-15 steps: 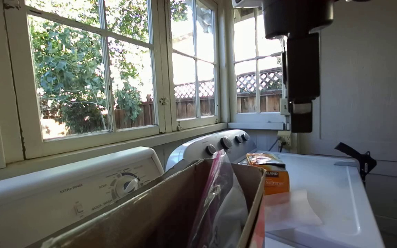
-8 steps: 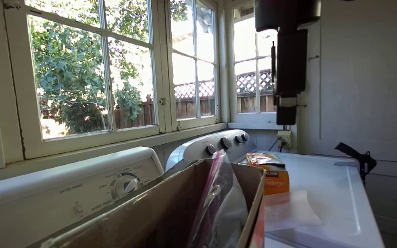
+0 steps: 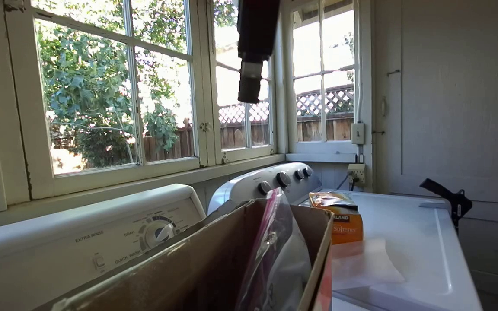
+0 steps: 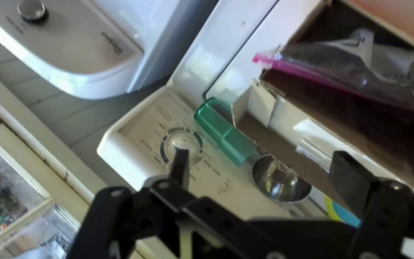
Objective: Move the orange box to the top of the right machine then place the green cup upright.
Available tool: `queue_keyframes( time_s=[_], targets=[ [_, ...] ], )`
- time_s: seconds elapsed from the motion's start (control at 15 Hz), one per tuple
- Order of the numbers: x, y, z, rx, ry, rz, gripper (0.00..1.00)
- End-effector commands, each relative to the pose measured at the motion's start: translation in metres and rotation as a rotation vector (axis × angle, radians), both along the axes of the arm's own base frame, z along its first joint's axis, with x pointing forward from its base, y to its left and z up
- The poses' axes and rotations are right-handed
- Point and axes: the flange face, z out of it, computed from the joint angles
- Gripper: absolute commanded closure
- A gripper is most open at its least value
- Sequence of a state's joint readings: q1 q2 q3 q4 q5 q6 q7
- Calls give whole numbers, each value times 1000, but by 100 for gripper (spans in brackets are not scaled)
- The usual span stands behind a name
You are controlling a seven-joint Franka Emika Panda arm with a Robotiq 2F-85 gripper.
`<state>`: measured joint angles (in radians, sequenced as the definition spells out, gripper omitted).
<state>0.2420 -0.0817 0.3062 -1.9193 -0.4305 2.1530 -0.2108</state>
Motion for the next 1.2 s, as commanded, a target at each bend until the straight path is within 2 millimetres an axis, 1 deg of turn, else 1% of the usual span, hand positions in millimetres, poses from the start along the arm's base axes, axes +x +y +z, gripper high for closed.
queue_keyframes(
  time_s=[0.0, 0.07, 0.27, 0.33, 0.4, 0.47, 0.53, 0.73, 0.87, 1.13],
  targets=[
    [14, 41, -12, 9, -25, 199, 0],
    [13, 51, -19, 19, -27, 256, 0],
    [12, 70, -44, 35, -20, 420, 0],
    [11, 70, -53, 29, -5, 474, 0],
    [11, 67, -59, 3, 15, 524, 0],
    [13, 70, -48, 15, -6, 439, 0],
    [15, 70, -53, 12, 4, 450, 0],
    [17, 70, -49, 15, -3, 447, 0],
    [12, 71, -62, -67, 48, 563, 0],
    [8, 70, -86, -141, 108, 741, 0]
  ],
)
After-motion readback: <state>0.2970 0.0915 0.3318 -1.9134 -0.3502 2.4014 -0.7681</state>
